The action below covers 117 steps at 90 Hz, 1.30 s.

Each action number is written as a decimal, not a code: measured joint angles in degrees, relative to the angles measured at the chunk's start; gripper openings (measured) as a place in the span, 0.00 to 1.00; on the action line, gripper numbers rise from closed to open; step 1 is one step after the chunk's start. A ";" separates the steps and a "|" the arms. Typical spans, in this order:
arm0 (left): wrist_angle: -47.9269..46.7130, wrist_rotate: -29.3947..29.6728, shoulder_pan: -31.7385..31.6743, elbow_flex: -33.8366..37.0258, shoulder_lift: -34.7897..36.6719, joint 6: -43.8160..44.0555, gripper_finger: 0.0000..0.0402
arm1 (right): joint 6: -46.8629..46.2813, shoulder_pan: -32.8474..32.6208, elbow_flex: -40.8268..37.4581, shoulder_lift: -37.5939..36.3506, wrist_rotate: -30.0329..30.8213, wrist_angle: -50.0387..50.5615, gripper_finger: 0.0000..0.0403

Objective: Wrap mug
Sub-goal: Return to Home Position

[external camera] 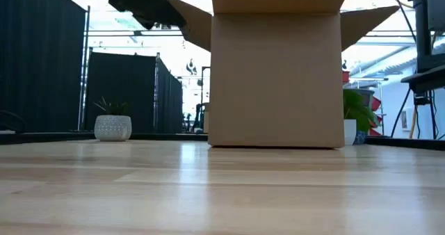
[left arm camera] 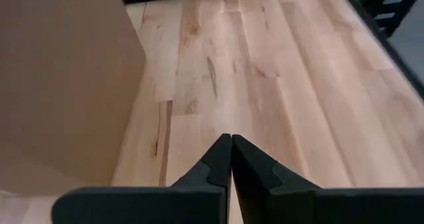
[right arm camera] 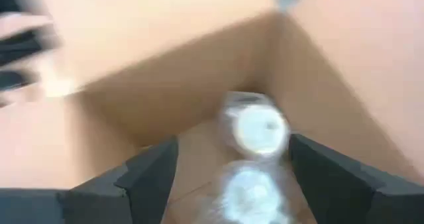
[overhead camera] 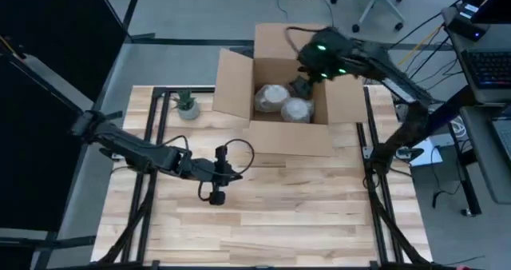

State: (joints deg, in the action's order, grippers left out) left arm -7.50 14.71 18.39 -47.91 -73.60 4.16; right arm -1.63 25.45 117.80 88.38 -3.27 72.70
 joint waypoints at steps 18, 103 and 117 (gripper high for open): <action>-3.65 0.32 1.44 0.01 5.84 0.02 0.00 | -1.46 -9.26 -3.76 -9.25 -1.67 -1.64 0.68; -1.94 0.77 4.13 8.36 19.89 3.04 0.00 | -12.13 -33.59 -84.22 -65.86 -1.30 -57.57 0.01; -1.80 0.55 4.07 11.86 26.21 3.11 0.00 | -11.90 -34.25 -88.78 -68.55 -1.14 -58.25 0.02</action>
State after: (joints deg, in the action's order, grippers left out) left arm -9.30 15.25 22.47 -36.05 -47.39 7.27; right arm -13.53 -8.80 29.02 19.83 -4.42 14.46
